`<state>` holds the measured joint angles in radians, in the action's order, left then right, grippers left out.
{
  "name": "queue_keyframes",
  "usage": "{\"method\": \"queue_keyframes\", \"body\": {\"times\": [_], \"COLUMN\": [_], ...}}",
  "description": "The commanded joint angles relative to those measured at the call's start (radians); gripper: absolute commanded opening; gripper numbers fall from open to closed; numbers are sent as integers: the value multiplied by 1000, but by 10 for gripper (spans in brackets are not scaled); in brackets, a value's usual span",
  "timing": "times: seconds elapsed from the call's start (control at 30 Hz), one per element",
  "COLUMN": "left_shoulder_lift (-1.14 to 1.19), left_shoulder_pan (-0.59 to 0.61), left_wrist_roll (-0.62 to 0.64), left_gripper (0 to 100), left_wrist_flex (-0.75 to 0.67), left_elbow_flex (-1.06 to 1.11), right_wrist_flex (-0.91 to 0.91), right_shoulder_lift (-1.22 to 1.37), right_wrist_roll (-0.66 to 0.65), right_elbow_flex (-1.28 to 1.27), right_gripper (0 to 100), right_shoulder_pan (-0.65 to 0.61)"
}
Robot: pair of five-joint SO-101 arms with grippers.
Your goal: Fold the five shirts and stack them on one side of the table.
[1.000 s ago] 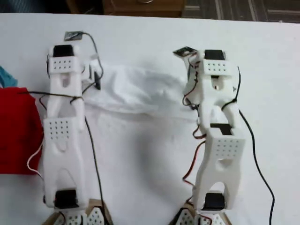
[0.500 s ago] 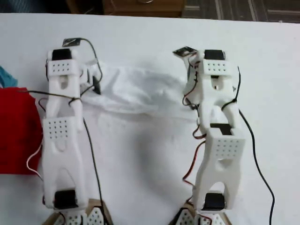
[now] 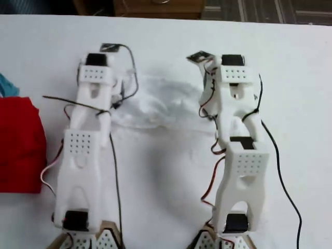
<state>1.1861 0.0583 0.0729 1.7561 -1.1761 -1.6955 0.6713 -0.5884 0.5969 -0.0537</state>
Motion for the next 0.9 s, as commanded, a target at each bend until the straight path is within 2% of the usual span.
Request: {"method": "queue_keyframes", "body": {"times": [0.0, 0.23, 0.53, 0.87], "left_shoulder_lift": [6, -68, -207, -218], "left_shoulder_pan": [-5, 0, -189, -330], "left_wrist_roll": [-2, 69, 69, 66], "left_gripper": [22, 24, 24, 24], "left_wrist_flex": [31, 23, -14, -175], "left_elbow_flex": [21, 19, -166, -182], "right_wrist_flex": [-12, -45, -54, -67], "right_shoulder_lift": [-74, -74, -74, -76], "right_wrist_roll": [8, 9, 9, 9], "right_elbow_flex": [78, 157, 161, 161], "right_gripper": [19, 19, 19, 19], "right_shoulder_pan": [-5, -1, 16, 153]}}
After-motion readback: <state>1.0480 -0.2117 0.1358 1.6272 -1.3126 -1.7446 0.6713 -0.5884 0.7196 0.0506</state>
